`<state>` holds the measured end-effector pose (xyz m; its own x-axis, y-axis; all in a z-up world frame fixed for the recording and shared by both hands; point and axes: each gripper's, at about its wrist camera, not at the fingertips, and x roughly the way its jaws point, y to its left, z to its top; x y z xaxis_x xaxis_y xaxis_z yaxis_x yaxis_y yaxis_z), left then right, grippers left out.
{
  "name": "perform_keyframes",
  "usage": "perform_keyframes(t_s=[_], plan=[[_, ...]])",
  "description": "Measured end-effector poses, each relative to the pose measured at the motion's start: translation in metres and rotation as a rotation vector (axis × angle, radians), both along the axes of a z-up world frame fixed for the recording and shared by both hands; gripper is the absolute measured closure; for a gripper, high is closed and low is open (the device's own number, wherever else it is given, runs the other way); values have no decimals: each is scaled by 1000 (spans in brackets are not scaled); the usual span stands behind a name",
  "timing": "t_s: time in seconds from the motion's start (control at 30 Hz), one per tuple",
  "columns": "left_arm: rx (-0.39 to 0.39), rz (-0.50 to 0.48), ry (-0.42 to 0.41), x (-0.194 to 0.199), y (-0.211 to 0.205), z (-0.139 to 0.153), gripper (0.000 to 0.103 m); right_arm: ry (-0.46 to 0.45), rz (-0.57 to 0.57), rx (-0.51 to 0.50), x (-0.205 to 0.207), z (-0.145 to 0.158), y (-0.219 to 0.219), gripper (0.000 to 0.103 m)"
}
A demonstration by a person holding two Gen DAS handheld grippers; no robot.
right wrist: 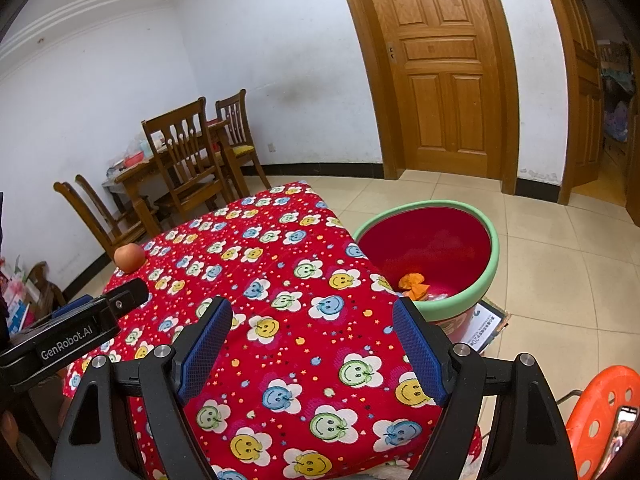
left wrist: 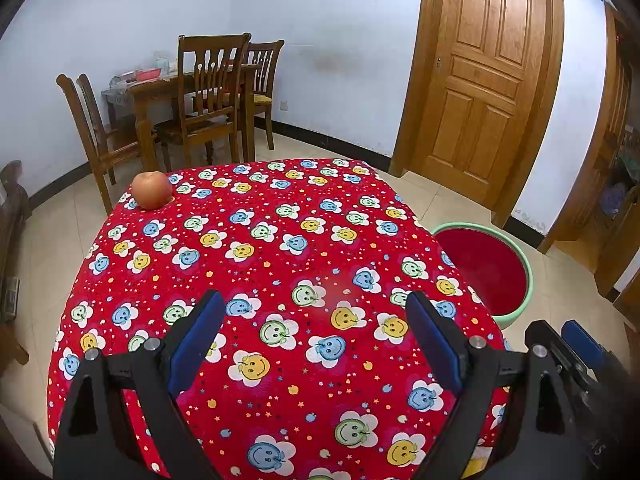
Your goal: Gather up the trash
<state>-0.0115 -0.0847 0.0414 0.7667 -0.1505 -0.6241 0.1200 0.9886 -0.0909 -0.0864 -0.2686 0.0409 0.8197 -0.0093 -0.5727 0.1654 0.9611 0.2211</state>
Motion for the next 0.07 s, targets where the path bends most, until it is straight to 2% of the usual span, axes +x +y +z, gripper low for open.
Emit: perform_keyframes(t_s=[0.07], plan=[[-1, -1, 1, 0, -1, 0, 12, 0, 0, 3, 0, 0, 1, 20]])
